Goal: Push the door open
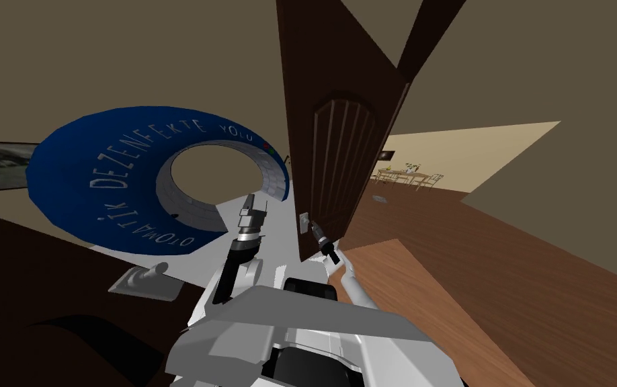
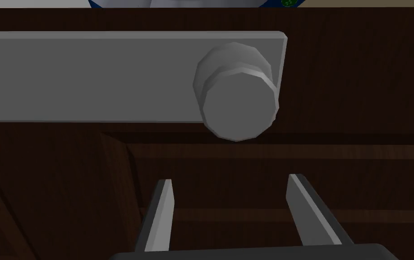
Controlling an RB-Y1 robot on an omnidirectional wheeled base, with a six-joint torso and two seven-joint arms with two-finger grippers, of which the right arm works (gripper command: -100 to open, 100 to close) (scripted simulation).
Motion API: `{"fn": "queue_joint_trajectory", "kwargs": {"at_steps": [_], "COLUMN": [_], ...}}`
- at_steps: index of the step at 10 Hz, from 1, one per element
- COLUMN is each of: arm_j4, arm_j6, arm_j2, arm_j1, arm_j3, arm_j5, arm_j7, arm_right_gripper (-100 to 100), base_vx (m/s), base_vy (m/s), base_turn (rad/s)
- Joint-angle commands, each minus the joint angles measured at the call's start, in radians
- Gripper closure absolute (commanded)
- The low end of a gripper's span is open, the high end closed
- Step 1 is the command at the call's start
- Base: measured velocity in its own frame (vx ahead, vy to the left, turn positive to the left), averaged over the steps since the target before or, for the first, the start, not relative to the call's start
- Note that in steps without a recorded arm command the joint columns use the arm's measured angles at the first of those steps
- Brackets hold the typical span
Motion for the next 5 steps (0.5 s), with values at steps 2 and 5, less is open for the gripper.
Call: {"fn": "queue_joint_trajectory", "kwargs": {"at_steps": [2, 5], "arm_j4": [-0.021, -0.014], "arm_j6": [0.006, 0.002], "arm_j2": [0.005, 0.003], "arm_j1": [0.01, 0.007], "arm_j3": [0.019, 0.014], "arm_j5": [-0.004, -0.004], "arm_j7": [-0.017, -0.013], "arm_right_gripper": [-100, -100], "base_vx": [-0.239, -0.078], "base_vy": [-0.089, -0.024], "base_turn": [-0.016, 0.01]}}
